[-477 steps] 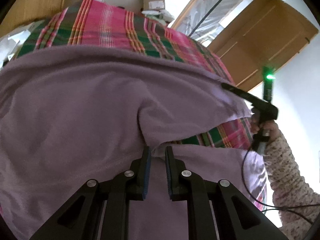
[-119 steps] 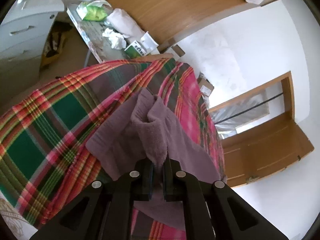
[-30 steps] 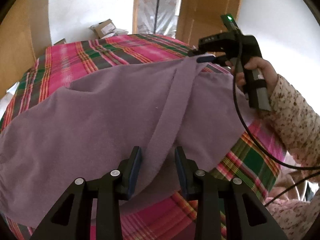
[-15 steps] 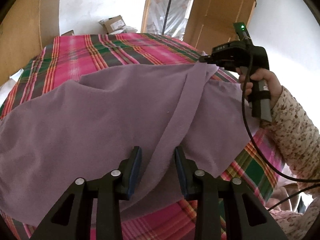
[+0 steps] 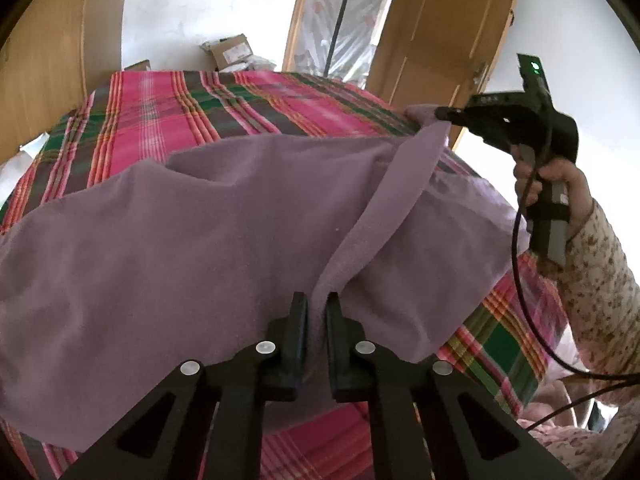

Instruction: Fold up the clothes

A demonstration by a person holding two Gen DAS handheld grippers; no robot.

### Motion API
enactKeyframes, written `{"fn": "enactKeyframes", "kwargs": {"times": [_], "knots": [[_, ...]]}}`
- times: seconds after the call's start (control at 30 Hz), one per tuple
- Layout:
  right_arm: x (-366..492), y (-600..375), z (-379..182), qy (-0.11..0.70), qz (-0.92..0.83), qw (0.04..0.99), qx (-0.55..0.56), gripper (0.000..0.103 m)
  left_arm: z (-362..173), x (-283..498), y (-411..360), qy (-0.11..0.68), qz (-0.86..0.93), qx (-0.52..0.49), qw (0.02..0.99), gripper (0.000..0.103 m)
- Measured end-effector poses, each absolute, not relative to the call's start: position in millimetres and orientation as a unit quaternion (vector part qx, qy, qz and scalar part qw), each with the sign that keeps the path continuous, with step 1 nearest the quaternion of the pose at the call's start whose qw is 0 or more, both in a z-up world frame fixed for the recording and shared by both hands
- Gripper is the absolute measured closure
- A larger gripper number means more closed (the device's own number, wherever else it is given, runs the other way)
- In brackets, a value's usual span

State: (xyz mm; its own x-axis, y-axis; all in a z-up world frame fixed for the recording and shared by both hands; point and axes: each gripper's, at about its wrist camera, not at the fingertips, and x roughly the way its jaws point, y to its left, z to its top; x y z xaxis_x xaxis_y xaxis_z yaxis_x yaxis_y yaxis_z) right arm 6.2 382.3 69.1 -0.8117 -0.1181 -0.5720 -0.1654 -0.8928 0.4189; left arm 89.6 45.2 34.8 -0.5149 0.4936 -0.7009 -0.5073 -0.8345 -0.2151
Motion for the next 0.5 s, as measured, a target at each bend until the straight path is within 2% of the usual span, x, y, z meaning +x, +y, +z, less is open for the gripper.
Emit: {"fn": "enactKeyframes", "kwargs": {"times": [0.3, 0.5], "knots": [[62, 388, 102, 0.228, 0.942, 0.028, -0.243, 0.1, 56, 97, 43, 0.004, 0.878, -0.362, 0.314, 0.095], [97, 386, 103, 0.22, 0.948, 0.043, -0.226, 0.1, 55, 106, 41, 0.013, 0.874, -0.363, 0.324, 0.095]]}}
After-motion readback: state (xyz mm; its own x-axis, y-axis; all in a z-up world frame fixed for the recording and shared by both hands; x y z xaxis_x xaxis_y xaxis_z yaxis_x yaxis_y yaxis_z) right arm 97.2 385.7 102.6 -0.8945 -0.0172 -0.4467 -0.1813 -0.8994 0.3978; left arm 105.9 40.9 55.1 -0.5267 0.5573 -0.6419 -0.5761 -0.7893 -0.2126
